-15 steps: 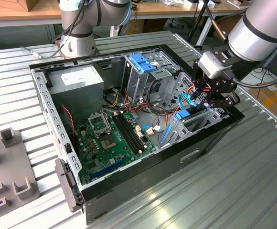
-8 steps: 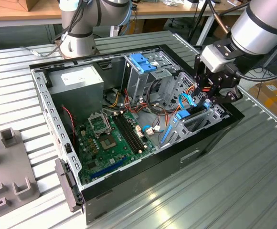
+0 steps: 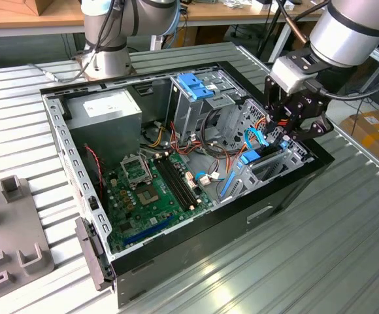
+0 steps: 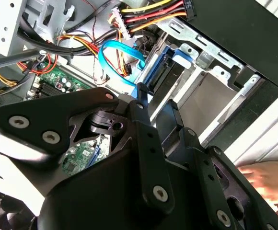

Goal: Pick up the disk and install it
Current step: 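Insert the first disk wire, then insert the second disk wire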

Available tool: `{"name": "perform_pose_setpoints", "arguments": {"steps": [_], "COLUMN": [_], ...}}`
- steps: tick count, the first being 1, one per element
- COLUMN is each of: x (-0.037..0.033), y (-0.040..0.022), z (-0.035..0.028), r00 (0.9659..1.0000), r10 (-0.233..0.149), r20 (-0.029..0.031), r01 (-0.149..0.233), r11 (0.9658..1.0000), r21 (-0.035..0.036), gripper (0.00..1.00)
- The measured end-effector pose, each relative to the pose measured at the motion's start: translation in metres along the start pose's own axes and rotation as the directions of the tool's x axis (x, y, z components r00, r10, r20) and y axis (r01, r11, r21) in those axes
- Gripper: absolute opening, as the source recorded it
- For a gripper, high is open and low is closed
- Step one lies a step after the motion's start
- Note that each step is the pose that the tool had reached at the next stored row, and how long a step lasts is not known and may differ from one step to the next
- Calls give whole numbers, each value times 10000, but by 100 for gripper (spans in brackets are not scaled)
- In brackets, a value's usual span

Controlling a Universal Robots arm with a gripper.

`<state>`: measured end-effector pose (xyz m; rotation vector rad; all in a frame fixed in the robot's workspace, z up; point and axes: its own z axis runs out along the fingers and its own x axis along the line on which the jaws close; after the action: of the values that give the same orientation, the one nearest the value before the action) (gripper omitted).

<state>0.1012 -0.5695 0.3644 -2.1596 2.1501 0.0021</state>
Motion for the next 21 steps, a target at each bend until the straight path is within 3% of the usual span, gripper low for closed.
{"name": "perform_pose_setpoints", "arguments": {"steps": [7,18,21], "x": [-20,-22,-23], "y": [-2,-6,-51], "z": [-37,-39,-36], "r00": [10000,10000,10000], "r10": [-1,-12,-29], "r20": [-22,-22,-21], "r01": [1,12,29], "r11": [10000,10000,10000], "r21": [0,-1,-2], "gripper": [35,35,35]}}
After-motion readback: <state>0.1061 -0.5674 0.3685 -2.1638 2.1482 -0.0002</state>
